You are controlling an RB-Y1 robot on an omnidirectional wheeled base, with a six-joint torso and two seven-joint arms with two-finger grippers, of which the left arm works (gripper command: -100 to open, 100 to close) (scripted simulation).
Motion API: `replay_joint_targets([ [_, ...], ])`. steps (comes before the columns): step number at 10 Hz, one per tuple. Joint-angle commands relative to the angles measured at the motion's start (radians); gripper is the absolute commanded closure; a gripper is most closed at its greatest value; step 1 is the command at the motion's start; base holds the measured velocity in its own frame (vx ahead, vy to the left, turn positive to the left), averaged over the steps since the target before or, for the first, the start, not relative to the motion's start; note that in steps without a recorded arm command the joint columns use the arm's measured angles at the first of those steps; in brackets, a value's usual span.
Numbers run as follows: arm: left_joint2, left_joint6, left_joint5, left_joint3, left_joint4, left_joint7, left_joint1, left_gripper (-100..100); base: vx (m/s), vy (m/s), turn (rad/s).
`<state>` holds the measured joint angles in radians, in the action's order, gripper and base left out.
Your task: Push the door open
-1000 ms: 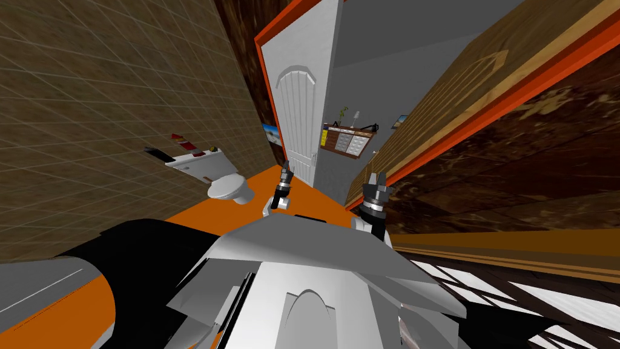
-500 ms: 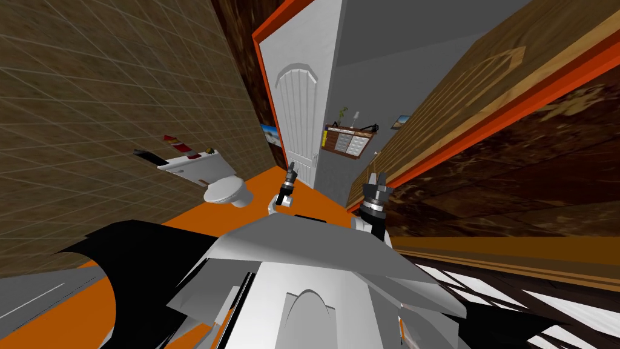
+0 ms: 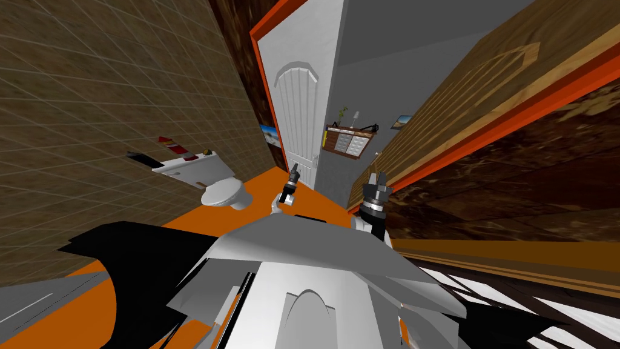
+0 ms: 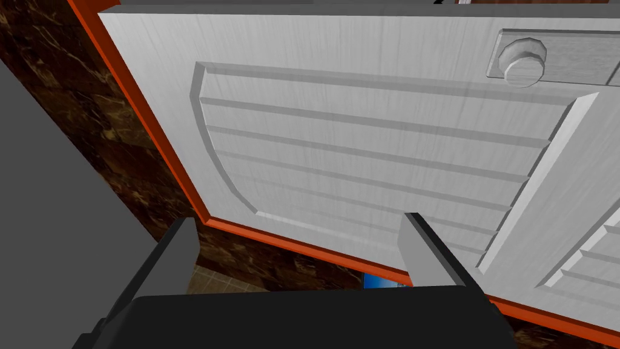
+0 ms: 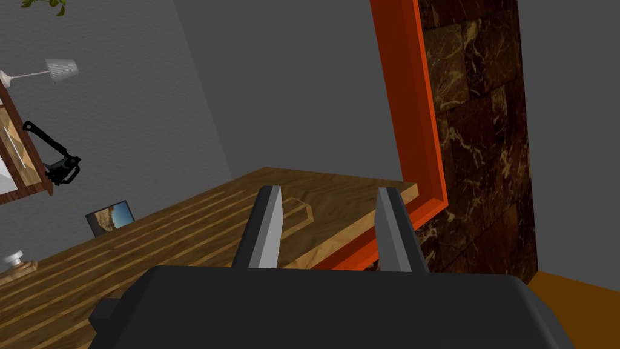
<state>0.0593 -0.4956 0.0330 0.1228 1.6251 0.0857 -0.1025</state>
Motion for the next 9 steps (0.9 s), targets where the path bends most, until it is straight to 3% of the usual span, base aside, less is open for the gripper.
replay_joint_targets([
  [1,-0.003,0.005,0.002,0.006,-0.048,0.001,0.028,-100,0.055,0.029,-0.018],
  [4,-0.004,0.009,0.003,0.014,-0.116,0.005,0.079,-100,0.060,0.058,-0.019],
  [5,-0.004,0.009,0.003,0.014,-0.131,0.005,0.079,-100,0.039,0.039,-0.012],
  [7,-0.007,0.012,0.005,0.023,-0.199,0.010,0.129,-100,0.066,0.055,-0.020],
  [8,-0.007,0.012,0.005,0.023,-0.213,0.010,0.129,-100,0.061,0.045,-0.016],
  [9,-0.008,0.014,0.006,0.027,-0.249,0.013,0.154,-100,0.052,0.049,-0.012],
])
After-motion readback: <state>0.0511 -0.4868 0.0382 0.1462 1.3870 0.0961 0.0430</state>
